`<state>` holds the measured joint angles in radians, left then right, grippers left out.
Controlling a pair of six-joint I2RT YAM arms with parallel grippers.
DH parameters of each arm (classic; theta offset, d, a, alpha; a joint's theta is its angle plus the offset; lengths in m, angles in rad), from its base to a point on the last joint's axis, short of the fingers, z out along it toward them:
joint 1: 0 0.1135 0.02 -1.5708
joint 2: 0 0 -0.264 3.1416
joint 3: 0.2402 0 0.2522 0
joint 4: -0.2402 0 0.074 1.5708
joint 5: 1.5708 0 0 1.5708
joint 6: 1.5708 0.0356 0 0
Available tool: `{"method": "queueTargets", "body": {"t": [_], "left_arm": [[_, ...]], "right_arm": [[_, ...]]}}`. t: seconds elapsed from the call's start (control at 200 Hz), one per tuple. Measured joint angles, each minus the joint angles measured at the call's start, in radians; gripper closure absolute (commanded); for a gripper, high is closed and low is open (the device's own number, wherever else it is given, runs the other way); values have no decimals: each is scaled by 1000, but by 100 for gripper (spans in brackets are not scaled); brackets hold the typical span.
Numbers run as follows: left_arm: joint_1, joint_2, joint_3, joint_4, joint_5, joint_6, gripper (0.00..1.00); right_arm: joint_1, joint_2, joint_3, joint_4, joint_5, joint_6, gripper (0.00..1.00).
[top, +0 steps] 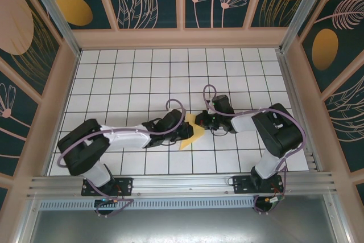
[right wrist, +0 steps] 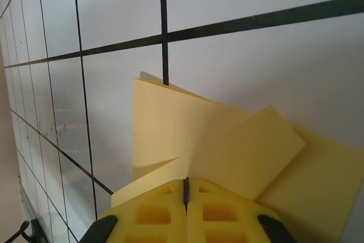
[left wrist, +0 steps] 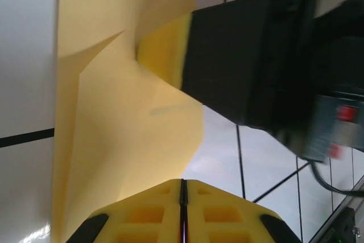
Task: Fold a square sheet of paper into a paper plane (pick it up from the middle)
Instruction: Fourth fold the wing at the center of the table.
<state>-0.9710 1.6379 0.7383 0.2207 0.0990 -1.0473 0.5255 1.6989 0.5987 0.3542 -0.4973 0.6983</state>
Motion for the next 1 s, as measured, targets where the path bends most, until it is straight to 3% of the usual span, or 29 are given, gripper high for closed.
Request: {"method": "queueTargets", "body": {"t": [0.15, 0.54, 0.756, 1.001], "left_arm": [[10, 62, -24, 73, 41, -40, 90], [22, 45, -190, 254, 112, -76, 88], [19, -90, -306, 208, 123, -74, 83], [-13, -135, -268, 38, 93, -45, 84]], "right_arm": [[0, 0, -6, 11, 0, 0, 97], [0, 0, -18, 33, -1, 8, 97], [0, 0, -18, 32, -1, 8, 97], [0, 0, -18, 32, -1, 8, 96]]}}
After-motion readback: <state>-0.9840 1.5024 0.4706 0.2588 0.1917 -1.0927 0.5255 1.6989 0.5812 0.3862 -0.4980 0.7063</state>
